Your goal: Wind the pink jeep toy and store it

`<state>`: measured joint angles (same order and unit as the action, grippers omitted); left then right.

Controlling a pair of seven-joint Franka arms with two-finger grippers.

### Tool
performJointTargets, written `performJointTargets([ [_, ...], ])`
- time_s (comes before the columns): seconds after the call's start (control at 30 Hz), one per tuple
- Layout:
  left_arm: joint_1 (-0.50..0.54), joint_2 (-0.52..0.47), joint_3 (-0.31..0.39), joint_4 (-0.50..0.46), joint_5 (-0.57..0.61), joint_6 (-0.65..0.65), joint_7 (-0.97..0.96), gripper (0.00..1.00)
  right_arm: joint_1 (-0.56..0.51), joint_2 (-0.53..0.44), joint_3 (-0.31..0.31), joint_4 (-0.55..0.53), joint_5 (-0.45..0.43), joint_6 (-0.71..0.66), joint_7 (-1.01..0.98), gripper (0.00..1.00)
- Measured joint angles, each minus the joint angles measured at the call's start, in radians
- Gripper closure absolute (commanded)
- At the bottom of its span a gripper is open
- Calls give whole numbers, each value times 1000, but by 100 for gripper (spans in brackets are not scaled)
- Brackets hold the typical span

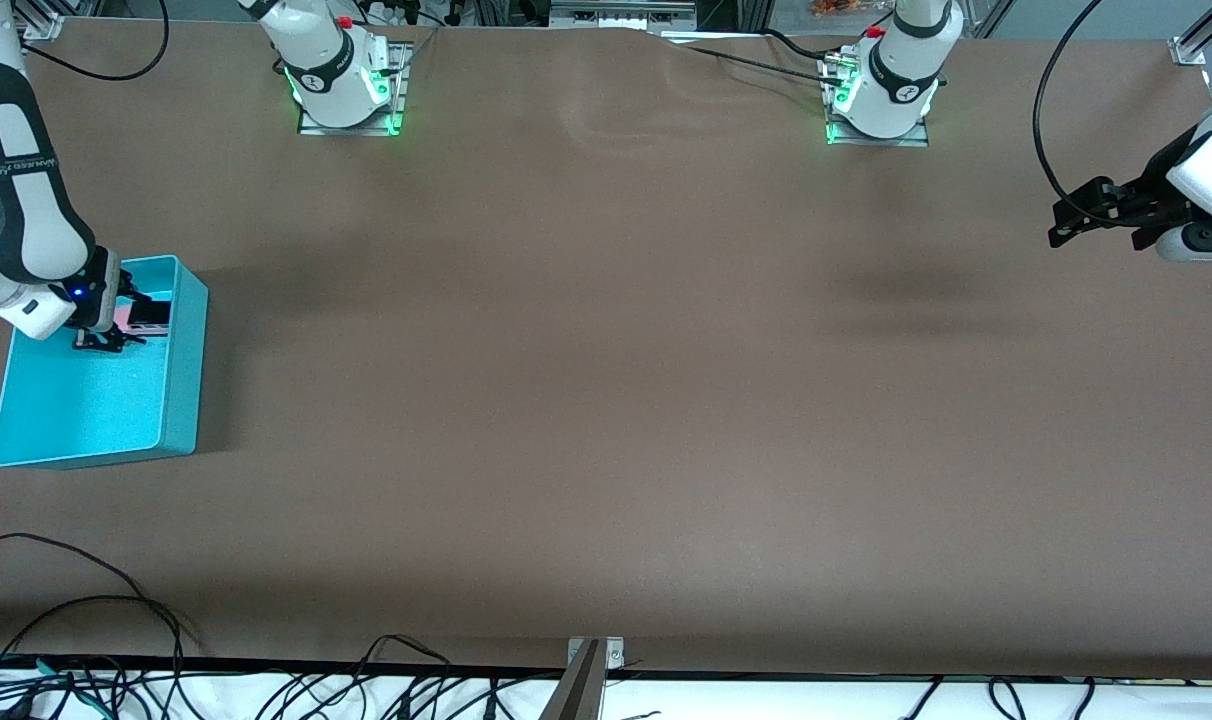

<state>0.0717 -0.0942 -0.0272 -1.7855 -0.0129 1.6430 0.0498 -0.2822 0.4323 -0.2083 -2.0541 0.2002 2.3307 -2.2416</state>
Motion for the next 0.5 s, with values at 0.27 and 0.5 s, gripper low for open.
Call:
performJointTargets([
  [0.27,1,0,0,0,0,0,0,0,0,-91,52,18,12,-3,31,0],
  [0.5,1,0,0,0,0,0,0,0,0,-235,117,15,13,-70,220,0],
])
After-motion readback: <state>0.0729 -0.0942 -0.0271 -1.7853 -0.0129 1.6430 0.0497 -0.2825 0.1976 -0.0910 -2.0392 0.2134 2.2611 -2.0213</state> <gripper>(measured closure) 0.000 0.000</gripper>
